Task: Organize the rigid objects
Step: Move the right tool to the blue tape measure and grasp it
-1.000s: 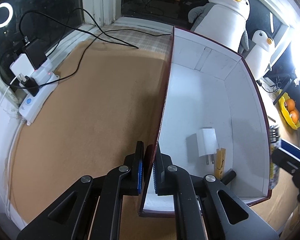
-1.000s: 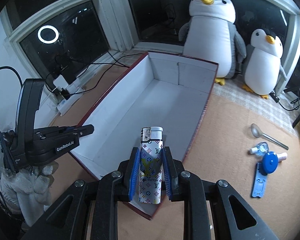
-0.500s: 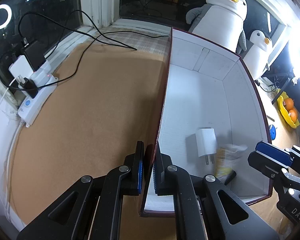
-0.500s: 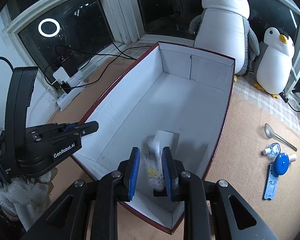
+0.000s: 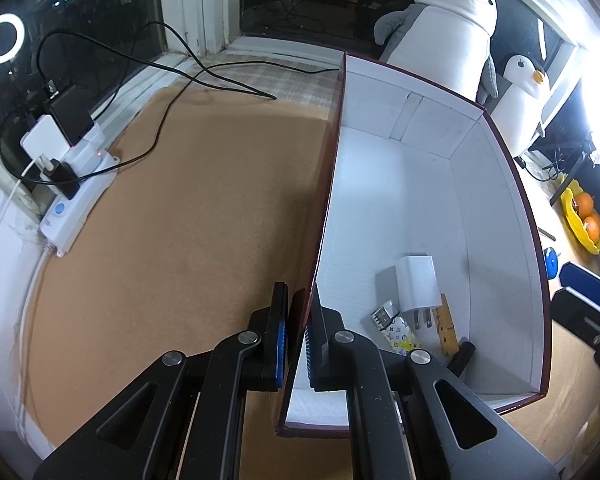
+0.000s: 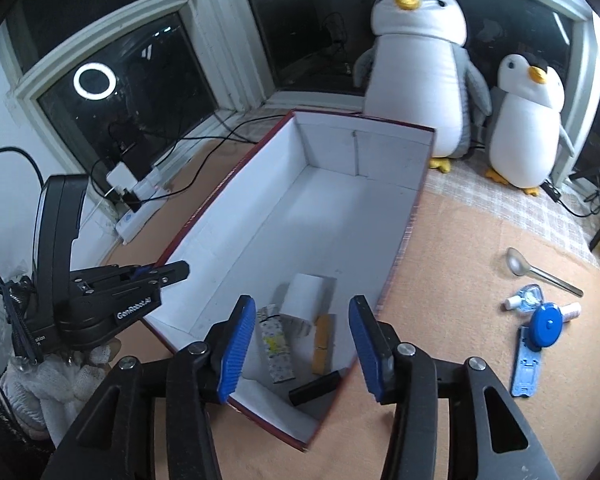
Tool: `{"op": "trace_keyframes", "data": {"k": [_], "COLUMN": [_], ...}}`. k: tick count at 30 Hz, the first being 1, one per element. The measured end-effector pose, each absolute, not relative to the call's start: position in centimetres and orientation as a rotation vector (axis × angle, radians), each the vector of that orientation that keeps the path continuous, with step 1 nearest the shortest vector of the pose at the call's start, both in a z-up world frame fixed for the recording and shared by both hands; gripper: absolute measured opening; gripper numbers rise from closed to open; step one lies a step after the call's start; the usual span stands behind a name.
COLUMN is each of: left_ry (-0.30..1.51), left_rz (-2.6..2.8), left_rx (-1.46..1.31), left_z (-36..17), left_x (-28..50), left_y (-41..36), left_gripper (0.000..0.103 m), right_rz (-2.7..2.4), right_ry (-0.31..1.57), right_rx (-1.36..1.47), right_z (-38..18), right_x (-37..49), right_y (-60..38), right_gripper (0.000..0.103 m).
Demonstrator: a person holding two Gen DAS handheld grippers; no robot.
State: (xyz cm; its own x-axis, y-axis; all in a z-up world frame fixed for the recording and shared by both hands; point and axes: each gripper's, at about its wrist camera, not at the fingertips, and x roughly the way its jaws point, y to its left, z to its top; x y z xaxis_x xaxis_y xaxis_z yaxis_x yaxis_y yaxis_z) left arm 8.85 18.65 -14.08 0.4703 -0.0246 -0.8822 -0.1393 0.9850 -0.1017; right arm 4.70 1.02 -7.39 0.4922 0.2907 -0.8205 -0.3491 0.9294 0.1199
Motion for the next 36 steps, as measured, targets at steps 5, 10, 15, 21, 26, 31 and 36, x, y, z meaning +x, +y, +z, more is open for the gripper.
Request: {"op": "trace_keyframes", "data": {"k": [5,10,15,21,26,31,36], "left_ry": [1.084,1.087,1.092,1.097,1.103,1.112,1.123], "left_rz": [0.081,0.09,0.096,0.103,0.111,0.122,0.133], "left_rx": [-0.155,-0.143,-0.141,-0.135,-0.131,-0.127,-0.114], "left_z": [-14.0,-13.9,-13.8,-13.7,-13.7,-13.6,-13.7], "left_x": [9.0,9.1,9.2,9.4,9.5,9.7,9.9], "left_y": [18.4,18.2,18.1,17.9,17.7,17.7,17.5], "left_gripper": [0.006,0.006,0.006,0.006,0.006,0.006,0.006], "right_rz": [0.359,0.343,0.318,0.279,0.222,0.166,0.124], "right_ry": [0.973,0.96,0.945,0.943,0.957,0.967,0.98], "right_rx": [-0.045,-0.022,-0.019,0.003,0.042,0.089,0.104], "right_z": [-7.0,-6.6,-6.2,-6.3,-7.2,-8.1,-9.0], "right_x": [4.7,4.6,4.7,4.9,5.2,5.3,5.6], "right_y": [-0.9,-2.3,-3.6,-6.0,-9.4,-12.7,-15.3], "right_gripper": [0.045,0.045,0.047,0.052,0.053,0.053,0.053]}}
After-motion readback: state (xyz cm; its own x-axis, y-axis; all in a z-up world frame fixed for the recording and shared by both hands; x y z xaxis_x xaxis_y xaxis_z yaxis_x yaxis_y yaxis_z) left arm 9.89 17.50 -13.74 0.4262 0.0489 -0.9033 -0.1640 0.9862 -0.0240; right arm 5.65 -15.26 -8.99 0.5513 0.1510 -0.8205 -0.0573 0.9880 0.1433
